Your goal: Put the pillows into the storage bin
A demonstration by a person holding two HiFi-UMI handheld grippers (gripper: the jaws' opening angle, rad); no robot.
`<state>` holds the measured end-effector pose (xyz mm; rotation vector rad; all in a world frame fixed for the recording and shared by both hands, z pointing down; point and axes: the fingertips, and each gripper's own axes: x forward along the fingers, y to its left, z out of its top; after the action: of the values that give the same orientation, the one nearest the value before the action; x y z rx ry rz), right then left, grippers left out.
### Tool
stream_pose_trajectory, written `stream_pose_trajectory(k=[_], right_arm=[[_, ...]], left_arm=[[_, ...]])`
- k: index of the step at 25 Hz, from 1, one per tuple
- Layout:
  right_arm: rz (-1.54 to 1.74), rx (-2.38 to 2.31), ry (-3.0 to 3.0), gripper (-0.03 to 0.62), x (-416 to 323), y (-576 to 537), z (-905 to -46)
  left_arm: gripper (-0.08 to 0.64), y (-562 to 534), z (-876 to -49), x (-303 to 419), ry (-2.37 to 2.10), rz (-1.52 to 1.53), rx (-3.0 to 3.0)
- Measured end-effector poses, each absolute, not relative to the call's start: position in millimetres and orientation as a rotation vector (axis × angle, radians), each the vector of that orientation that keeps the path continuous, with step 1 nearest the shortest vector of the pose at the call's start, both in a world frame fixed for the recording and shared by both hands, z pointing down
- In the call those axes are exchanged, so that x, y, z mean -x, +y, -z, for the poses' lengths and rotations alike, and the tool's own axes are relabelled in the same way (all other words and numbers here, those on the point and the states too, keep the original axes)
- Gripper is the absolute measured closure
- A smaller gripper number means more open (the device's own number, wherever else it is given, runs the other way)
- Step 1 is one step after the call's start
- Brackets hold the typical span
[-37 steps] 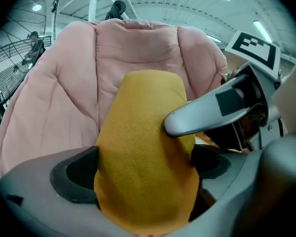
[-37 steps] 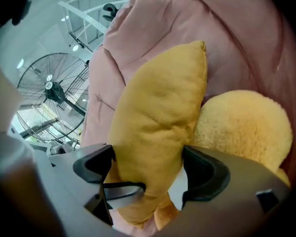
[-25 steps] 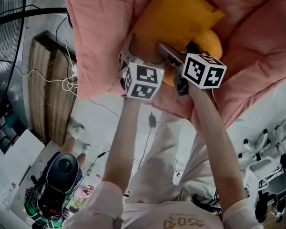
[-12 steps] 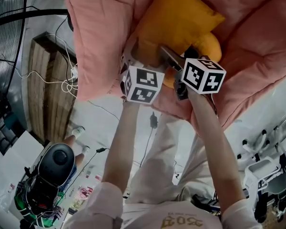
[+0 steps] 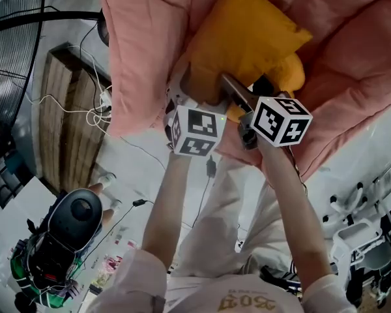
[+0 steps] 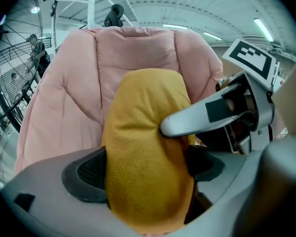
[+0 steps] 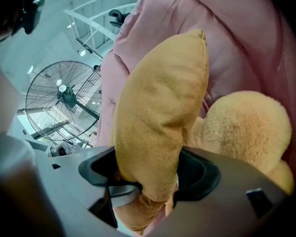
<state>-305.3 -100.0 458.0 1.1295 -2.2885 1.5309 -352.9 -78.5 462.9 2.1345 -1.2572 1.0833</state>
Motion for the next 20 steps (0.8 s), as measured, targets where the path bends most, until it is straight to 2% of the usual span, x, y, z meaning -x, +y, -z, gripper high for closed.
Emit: stream_pose_trajectory(k=[20], right_arm=[[-1.542, -1.299, -2.343, 0.230, 247, -52, -401]], left_arm=[[0.049, -35, -405, 298, -1.244, -1.105, -2.269]])
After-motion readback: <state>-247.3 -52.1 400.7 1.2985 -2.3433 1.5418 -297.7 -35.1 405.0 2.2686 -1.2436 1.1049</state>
